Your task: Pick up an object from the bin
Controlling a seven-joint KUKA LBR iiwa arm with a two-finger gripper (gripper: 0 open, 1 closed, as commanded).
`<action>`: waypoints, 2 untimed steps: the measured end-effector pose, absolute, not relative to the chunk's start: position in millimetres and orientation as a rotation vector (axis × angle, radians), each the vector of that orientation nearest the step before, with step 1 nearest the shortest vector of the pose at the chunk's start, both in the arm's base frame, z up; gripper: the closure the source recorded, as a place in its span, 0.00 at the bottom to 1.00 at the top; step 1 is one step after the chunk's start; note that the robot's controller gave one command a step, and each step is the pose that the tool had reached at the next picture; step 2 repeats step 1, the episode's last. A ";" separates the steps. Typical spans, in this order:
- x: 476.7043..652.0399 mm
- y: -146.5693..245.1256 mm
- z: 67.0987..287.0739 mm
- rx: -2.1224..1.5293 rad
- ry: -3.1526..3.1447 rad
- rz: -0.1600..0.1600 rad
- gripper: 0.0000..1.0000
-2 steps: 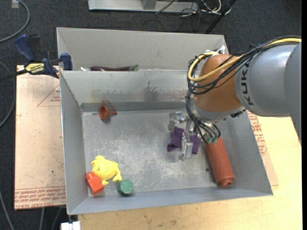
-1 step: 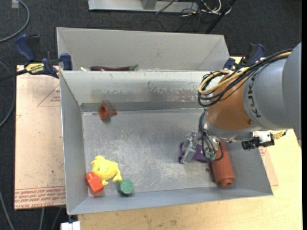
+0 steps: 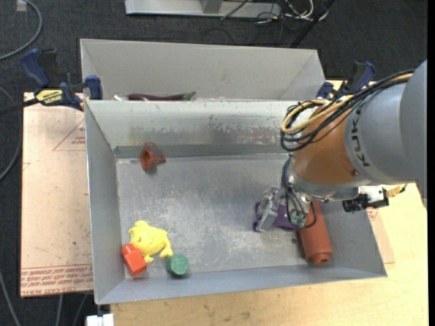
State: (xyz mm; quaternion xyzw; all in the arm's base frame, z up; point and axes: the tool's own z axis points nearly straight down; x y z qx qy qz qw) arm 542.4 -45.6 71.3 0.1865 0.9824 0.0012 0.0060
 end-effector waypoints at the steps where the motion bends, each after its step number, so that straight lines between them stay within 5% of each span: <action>1: 538.0 -44.9 114.4 0.578 3.084 0.003 1.00; 2: 538.0 -44.9 114.4 0.578 3.084 0.003 1.00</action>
Offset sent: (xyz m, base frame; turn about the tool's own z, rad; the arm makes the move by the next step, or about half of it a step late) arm 0.0084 -0.0226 0.0549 -0.0388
